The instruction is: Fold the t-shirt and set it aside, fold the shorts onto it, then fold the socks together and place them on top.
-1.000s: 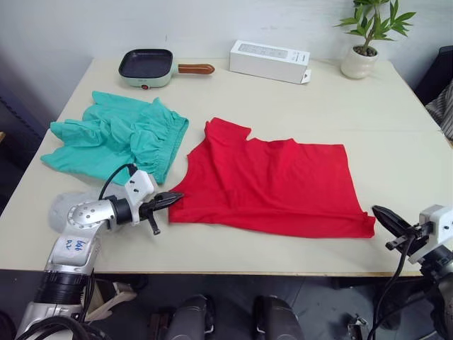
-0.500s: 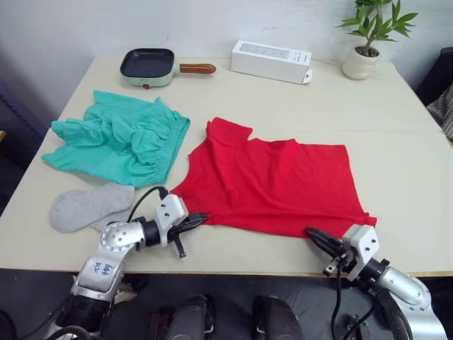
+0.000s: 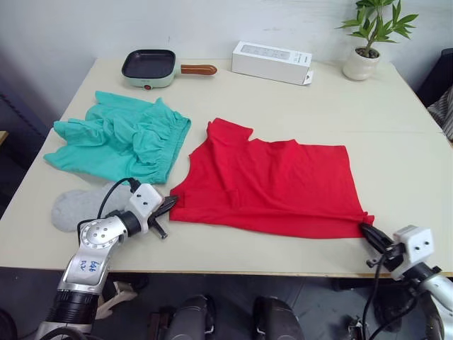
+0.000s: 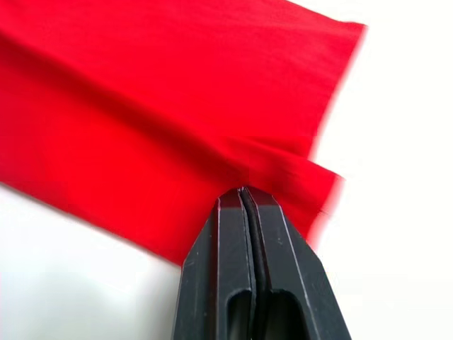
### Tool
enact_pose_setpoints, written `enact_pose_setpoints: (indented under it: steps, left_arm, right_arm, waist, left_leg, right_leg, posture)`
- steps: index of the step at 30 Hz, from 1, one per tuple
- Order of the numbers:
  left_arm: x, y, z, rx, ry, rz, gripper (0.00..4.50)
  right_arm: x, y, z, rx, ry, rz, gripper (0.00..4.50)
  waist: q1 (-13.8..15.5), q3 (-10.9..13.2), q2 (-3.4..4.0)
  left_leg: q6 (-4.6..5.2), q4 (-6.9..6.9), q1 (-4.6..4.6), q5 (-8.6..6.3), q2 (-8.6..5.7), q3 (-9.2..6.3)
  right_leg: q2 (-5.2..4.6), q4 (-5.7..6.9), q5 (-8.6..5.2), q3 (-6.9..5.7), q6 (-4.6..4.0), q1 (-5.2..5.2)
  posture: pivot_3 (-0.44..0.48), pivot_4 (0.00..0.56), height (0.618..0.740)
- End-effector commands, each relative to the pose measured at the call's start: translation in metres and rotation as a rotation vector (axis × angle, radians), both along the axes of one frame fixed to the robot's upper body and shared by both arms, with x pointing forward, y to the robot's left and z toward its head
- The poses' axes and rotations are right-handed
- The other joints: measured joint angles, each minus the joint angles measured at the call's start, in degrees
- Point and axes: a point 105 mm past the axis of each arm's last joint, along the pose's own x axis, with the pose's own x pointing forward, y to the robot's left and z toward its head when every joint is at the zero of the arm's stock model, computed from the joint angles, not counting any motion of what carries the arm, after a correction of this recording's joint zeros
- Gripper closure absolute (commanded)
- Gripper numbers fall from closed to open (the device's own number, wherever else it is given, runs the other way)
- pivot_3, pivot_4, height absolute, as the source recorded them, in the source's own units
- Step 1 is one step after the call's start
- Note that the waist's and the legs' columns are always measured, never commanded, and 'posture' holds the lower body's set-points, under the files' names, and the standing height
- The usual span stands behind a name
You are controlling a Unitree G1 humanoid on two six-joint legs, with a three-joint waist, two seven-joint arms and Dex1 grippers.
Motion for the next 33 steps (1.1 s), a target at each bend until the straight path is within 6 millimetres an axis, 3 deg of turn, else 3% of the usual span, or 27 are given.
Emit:
enact_pose_setpoints:
  steps: [1,4,7,12,16,21,25,33]
  left_arm:
    - [-0.001,0.002,0.043,-0.109,-0.118,-0.028,4.50]
    - [-0.014,-0.019,0.070,-0.192,-0.113,-0.156,4.50]
    - [-0.030,-0.047,0.073,-0.185,-0.047,-0.309,4.50]
    - [-0.047,-0.091,0.039,-0.143,0.065,-0.454,4.50]
    - [-0.042,-0.120,0.005,-0.086,0.098,-0.482,4.50]
    - [-0.009,-0.126,-0.004,-0.074,0.044,-0.326,4.50]
    - [0.007,-0.102,-0.003,-0.089,0.006,-0.193,4.50]
    - [-0.006,-0.057,0.017,-0.194,-0.011,-0.188,4.50]
  right_arm:
    - [0.004,-0.009,0.037,0.095,-0.116,-0.035,4.47]
    - [0.007,0.021,0.057,0.164,-0.146,0.085,4.47]
    - [0.007,0.069,0.065,0.185,-0.138,0.239,4.47]
    - [0.009,0.139,0.051,0.160,-0.116,0.422,4.47]
    - [0.008,0.171,0.030,0.131,-0.082,0.488,4.47]
    - [0.017,0.157,0.008,0.076,-0.057,0.388,4.47]
    - [0.017,0.121,-0.003,0.059,-0.023,0.267,4.47]
    - [0.004,0.046,-0.011,0.016,0.023,0.084,4.47]
  waist:
    - [-0.16,0.02,0.01]
    - [-0.36,0.04,0.04]
    - [-0.44,0.04,0.05]
    - [-0.40,0.04,0.06]
    - [-0.13,0.04,0.05]
    - [0.92,0.04,0.04]
    - [0.81,0.03,0.03]
    - [0.84,0.03,0.02]
  left_leg:
    - [0.01,0.01,-0.04,0.00,0.00,0.00]
    - [0.01,0.01,-0.07,0.00,0.01,-0.02]
    - [-0.13,-0.01,-0.07,0.07,0.01,-0.06]
    - [-0.18,-0.04,-0.08,0.05,-0.02,0.00]
    - [-0.16,0.04,-0.09,0.05,-0.06,0.07]
    - [-0.11,0.14,-0.13,0.03,-0.05,0.06]
    - [-0.11,0.08,-0.10,0.03,-0.04,0.04]
    - [-0.04,0.09,-0.09,-0.02,-0.03,0.04]
  right_leg:
    - [-0.01,0.00,0.00,0.01,0.00,-0.02]
    - [-0.03,-0.02,0.00,0.00,0.00,-0.02]
    - [-0.01,-0.04,0.00,-0.01,0.00,0.00]
    - [0.03,-0.07,0.00,-0.03,0.00,0.00]
    - [0.04,-0.07,0.01,-0.03,0.02,-0.01]
    - [0.01,-0.10,0.02,0.00,0.03,-0.02]
    - [0.00,-0.09,0.03,-0.02,0.04,-0.01]
    - [-0.01,-0.12,0.03,-0.07,0.04,0.03]
  posture:
    - [0.000,0.150,0.740]
    - [0.000,0.150,0.740]
    - [0.000,0.150,0.740]
    - [0.000,0.150,0.740]
    - [0.000,0.150,0.740]
    - [0.000,0.150,0.740]
    - [0.000,0.150,0.740]
    - [0.000,0.150,0.740]
